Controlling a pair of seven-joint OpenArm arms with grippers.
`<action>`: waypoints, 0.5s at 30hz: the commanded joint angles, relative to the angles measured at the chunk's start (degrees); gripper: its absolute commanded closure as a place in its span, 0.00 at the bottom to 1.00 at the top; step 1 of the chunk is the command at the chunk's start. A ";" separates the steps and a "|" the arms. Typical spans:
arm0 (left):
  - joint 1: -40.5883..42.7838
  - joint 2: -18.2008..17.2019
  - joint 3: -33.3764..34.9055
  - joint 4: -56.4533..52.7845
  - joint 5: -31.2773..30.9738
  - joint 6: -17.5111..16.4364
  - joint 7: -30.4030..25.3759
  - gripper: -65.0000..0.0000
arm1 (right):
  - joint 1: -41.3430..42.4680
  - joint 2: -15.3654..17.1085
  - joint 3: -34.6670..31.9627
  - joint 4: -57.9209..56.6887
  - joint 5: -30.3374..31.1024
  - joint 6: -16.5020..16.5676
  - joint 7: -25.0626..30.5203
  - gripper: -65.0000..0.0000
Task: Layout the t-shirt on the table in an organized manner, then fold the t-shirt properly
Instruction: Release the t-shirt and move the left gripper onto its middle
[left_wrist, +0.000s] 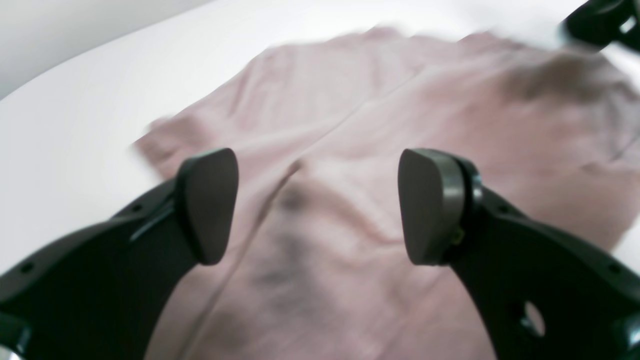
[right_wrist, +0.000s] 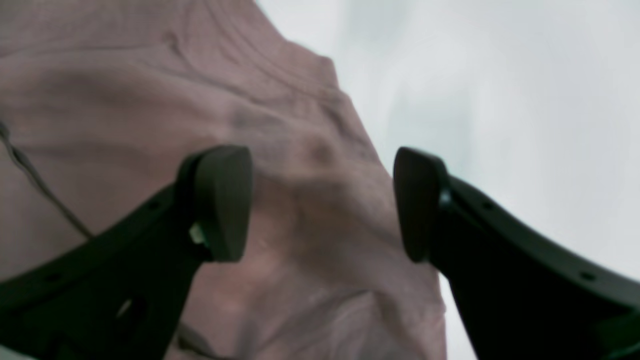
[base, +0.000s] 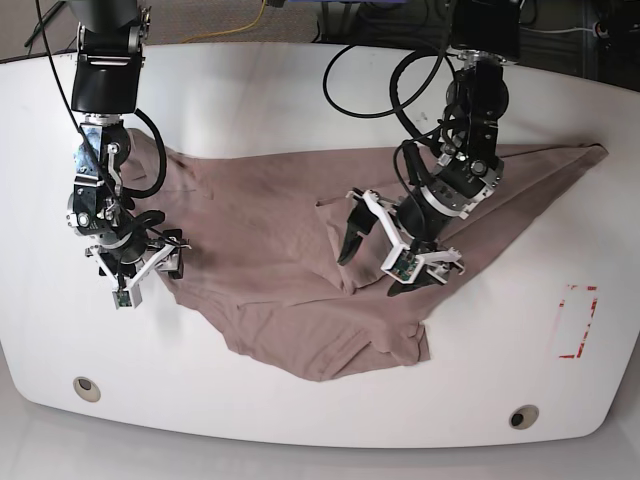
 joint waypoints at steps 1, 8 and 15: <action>-0.94 1.97 1.01 -0.36 -0.30 0.95 -1.54 0.29 | 0.83 0.57 0.42 1.13 0.10 -0.03 1.43 0.34; -0.59 3.20 3.29 -3.61 -0.39 8.52 -1.54 0.29 | -0.14 0.48 0.33 1.13 0.10 -0.03 1.51 0.34; 1.26 3.11 8.74 -5.64 -0.39 13.17 -1.63 0.30 | -0.40 0.92 0.51 1.04 0.18 -0.03 1.51 0.34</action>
